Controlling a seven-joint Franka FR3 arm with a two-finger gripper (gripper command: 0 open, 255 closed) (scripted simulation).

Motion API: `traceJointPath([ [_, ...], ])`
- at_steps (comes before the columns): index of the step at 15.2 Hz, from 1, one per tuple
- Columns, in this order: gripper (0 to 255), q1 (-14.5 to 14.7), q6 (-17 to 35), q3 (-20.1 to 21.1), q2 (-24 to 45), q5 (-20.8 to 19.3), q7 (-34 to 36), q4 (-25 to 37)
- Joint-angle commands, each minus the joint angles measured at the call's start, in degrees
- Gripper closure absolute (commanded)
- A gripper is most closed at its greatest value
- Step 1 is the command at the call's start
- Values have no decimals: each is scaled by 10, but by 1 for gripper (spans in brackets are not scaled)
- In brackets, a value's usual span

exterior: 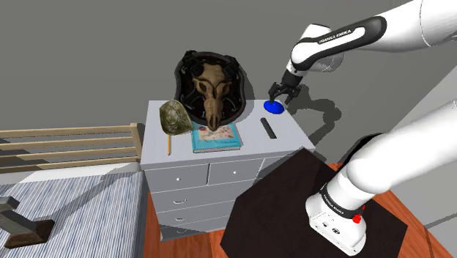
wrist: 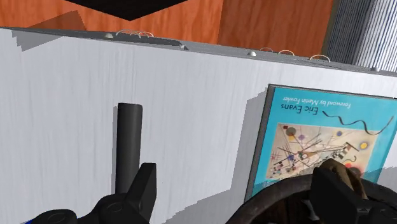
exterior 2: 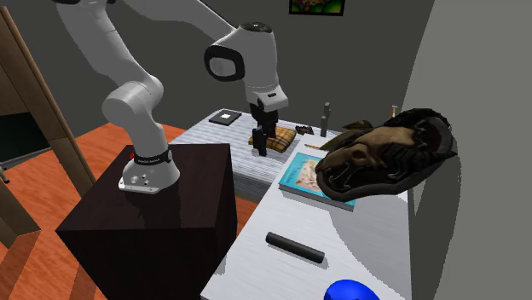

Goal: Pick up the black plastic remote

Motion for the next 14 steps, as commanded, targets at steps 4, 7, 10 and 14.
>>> traceJointPath([
  [4, 0, -1, 72, -30, 111, 37, -43, 26],
  [7, 0, -3, 109, -41, 181, 76, -77, 48],
  [10, 0, -13, 138, -43, 252, 122, -116, 77],
  [14, 0, -40, 166, -30, 345, 181, -163, 125],
])
